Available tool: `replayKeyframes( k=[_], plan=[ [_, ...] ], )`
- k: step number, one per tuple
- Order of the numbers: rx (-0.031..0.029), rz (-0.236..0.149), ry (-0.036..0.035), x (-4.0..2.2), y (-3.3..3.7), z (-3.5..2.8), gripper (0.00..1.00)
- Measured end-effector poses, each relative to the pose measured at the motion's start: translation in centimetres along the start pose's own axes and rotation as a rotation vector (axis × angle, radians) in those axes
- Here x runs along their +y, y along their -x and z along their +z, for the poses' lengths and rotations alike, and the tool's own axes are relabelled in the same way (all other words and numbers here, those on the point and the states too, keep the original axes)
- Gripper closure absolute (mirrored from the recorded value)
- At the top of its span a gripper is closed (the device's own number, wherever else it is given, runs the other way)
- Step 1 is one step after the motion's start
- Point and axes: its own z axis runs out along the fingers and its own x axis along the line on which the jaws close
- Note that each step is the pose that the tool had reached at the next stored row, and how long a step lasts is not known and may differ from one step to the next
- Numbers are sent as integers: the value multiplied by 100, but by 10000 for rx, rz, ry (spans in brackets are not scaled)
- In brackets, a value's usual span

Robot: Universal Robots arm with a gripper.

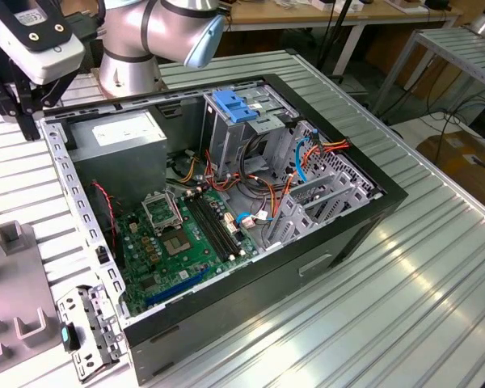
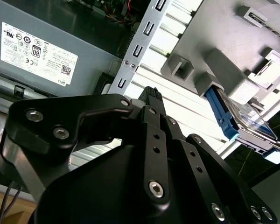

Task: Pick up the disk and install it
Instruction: 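Reach for the disk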

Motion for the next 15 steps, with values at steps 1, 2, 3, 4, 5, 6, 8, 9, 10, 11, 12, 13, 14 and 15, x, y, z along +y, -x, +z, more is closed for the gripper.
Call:
replayKeyframes(
  k=[1, 2, 3, 4, 5, 6, 8, 9, 10, 11, 12, 13, 14, 15],
  plan=[
    [0, 0, 0, -1, -8, 0, 89],
    [0, -1, 0, -1, -16, -1, 89],
    [0, 0, 0, -2, -29, -1, 89],
    [0, 0, 0, -3, -44, -1, 89],
    [0, 0, 0, -4, -54, -1, 89],
    [0, 0, 0, -5, -66, -2, 89],
    [0, 0, 0, -6, -85, -2, 89],
    [0, 0, 0, -7, -95, -3, 89],
    [0, 0, 0, -8, -105, -3, 89],
    [0, 0, 0, -9, -114, -3, 89],
    [0, 0, 0, -9, -124, -4, 89],
    [0, 1, 0, -10, -134, -4, 89],
    [0, 1, 0, -11, -143, -4, 89],
    [0, 0, 0, -11, -151, -4, 89]
  ],
)
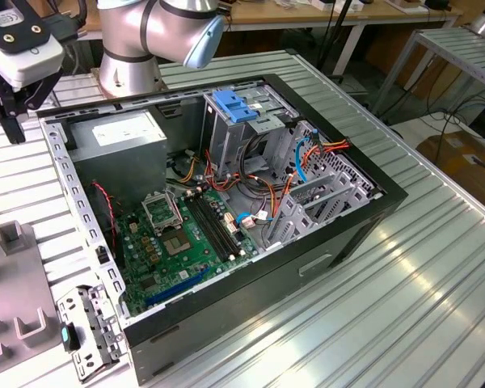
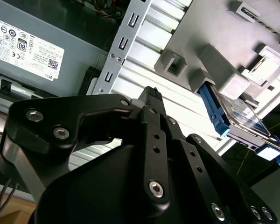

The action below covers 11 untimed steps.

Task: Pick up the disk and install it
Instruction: 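Reach for the disk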

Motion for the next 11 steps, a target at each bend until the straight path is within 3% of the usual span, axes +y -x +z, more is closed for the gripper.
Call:
replayKeyframes(
  k=[11],
  plan=[
    [0, 0, 0, -10, -130, -3, 89]
  ],
)
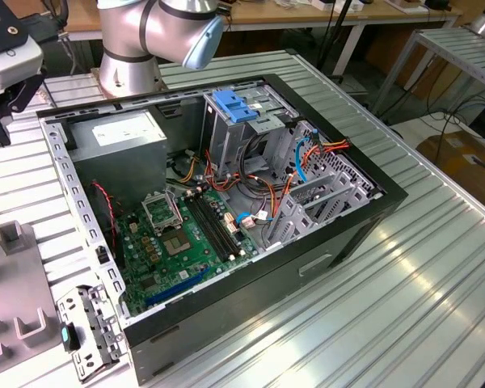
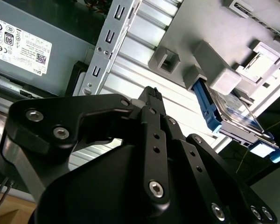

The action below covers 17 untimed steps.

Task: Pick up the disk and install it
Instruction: 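Reach for the disk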

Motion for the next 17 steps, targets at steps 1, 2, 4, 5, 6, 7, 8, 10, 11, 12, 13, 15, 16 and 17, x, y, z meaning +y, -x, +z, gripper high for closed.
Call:
replayKeyframes(
  k=[1, 2, 4, 5, 6, 7, 8, 10, 11, 12, 13, 15, 16, 17],
  plan=[
    [1, 0, 0, -1, -9, -1, 89],
    [0, 0, 0, -1, -20, -1, 89],
    [0, 0, 0, -4, -50, -1, 89],
    [0, 0, 0, -4, -60, -2, 89],
    [0, 0, 0, -5, -70, -2, 89],
    [0, 0, 0, -6, -83, -2, 89],
    [0, 0, 0, -7, -90, -2, 89],
    [0, 0, 0, -9, -114, -3, 89],
    [-1, 0, 1, -10, -131, -3, 89],
    [0, 0, 0, -11, -141, -4, 89],
    [1, 0, 0, -11, -151, -4, 89],
    [0, 0, 0, -13, -175, -5, 89],
    [0, 0, 0, -14, -192, -5, 89],
    [0, -1, 0, -15, -202, -6, 89]
  ],
)
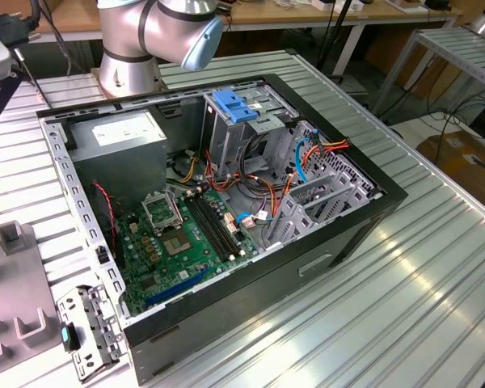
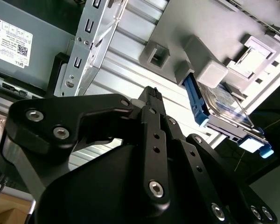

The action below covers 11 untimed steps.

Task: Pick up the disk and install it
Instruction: 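Reach for the disk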

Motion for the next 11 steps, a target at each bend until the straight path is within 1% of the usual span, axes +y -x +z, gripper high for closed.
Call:
replayKeyframes(
  k=[11],
  plan=[
    [0, 1, 0, -8, -115, -3, 89]
  ],
)
